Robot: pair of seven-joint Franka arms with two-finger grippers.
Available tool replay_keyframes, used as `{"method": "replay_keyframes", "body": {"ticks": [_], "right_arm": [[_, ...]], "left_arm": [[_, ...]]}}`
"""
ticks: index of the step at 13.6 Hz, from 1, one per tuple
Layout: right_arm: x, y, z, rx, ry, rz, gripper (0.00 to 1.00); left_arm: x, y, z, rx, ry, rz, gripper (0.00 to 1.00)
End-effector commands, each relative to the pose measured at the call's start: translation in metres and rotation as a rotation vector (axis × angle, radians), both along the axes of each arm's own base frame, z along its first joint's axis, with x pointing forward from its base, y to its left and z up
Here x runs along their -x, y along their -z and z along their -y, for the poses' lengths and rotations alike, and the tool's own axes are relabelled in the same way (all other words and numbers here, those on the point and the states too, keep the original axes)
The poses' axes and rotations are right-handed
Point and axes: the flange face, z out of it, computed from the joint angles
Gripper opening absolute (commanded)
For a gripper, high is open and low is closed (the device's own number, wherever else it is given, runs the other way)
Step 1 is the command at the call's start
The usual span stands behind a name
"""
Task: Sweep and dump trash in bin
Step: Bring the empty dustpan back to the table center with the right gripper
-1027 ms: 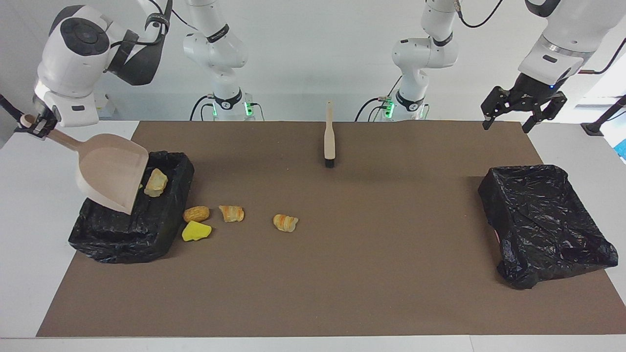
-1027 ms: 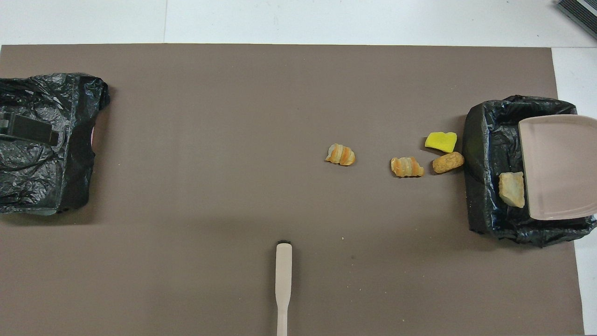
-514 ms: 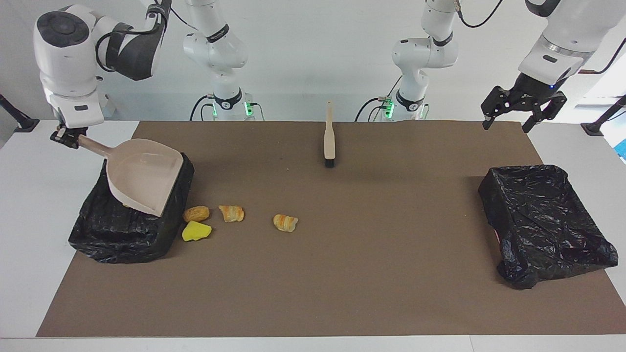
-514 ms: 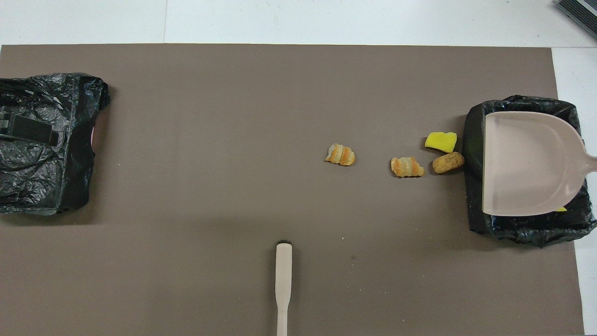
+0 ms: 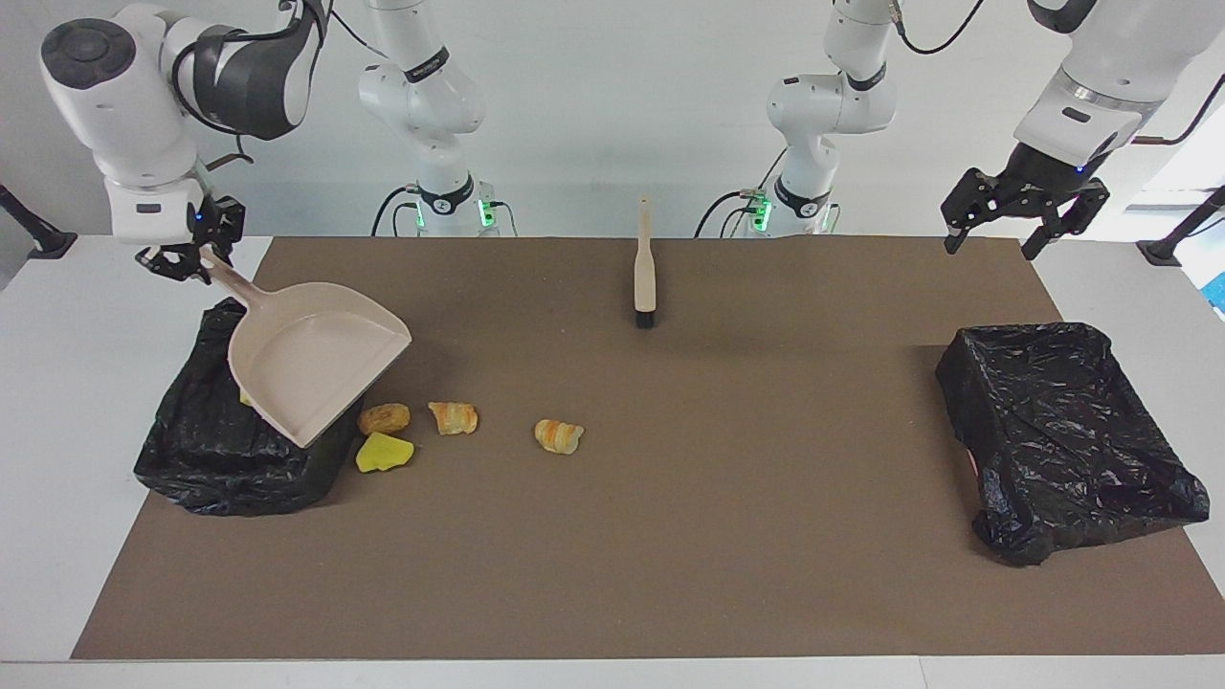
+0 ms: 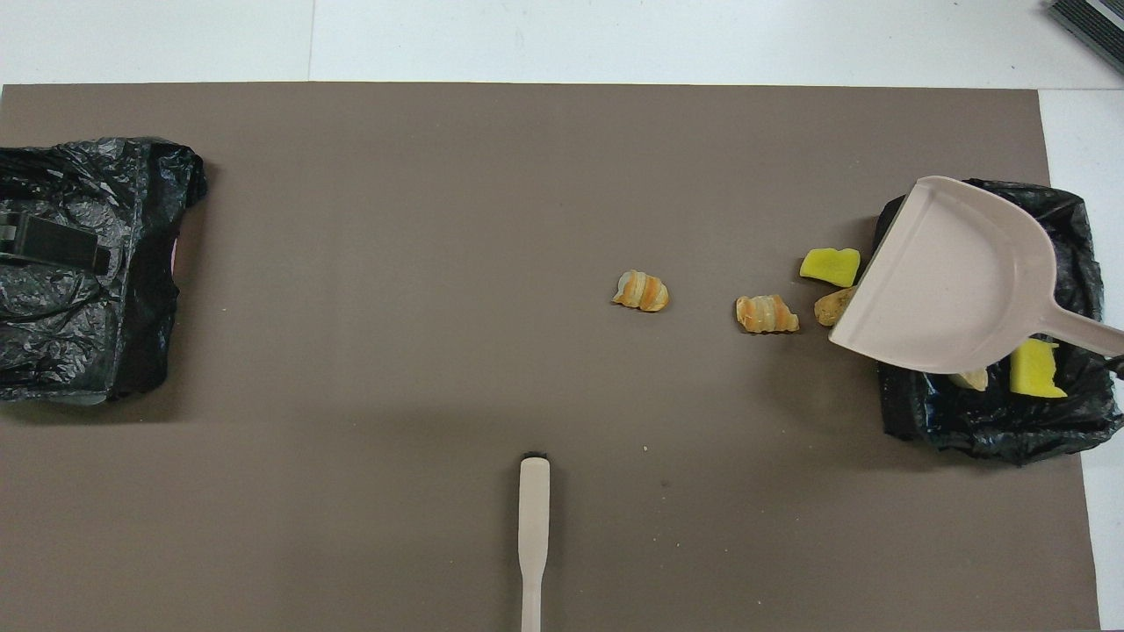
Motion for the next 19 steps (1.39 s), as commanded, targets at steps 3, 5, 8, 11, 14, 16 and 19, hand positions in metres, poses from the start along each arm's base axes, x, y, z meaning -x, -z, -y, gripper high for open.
{"method": "replay_keyframes", "body": {"ticks": [3, 5, 8, 11, 14, 16, 19], "right_arm": [[0.018, 0.001, -0.084, 0.014, 0.300, -0.001, 0.00], [0.020, 0.000, -0.118, -0.012, 0.414, 0.005, 0.00], [0.022, -0.004, -0.194, -0.054, 0.528, 0.045, 0.00], [0.020, 0.007, -0.267, -0.125, 0.655, 0.069, 0.00], [0.016, 0.027, -0.357, -0.121, 0.741, 0.087, 0.00], [0.010, 0.050, -0.402, -0.129, 0.791, 0.108, 0.00], [-0.008, 0.079, -0.447, -0.171, 0.855, 0.093, 0.00]], "left_arm": [[0.004, -0.005, -0.003, -0.011, 0.004, -0.004, 1.00], [0.004, -0.005, -0.003, -0.011, 0.004, -0.004, 1.00], [0.004, -0.005, -0.003, -0.011, 0.003, -0.004, 1.00], [0.004, -0.005, -0.003, -0.011, 0.004, -0.004, 1.00], [0.004, -0.005, -0.003, -0.011, 0.003, -0.004, 1.00], [0.004, -0.005, -0.003, -0.011, 0.004, -0.004, 1.00], [0.004, -0.005, -0.003, -0.011, 0.004, -0.004, 1.00]]}}
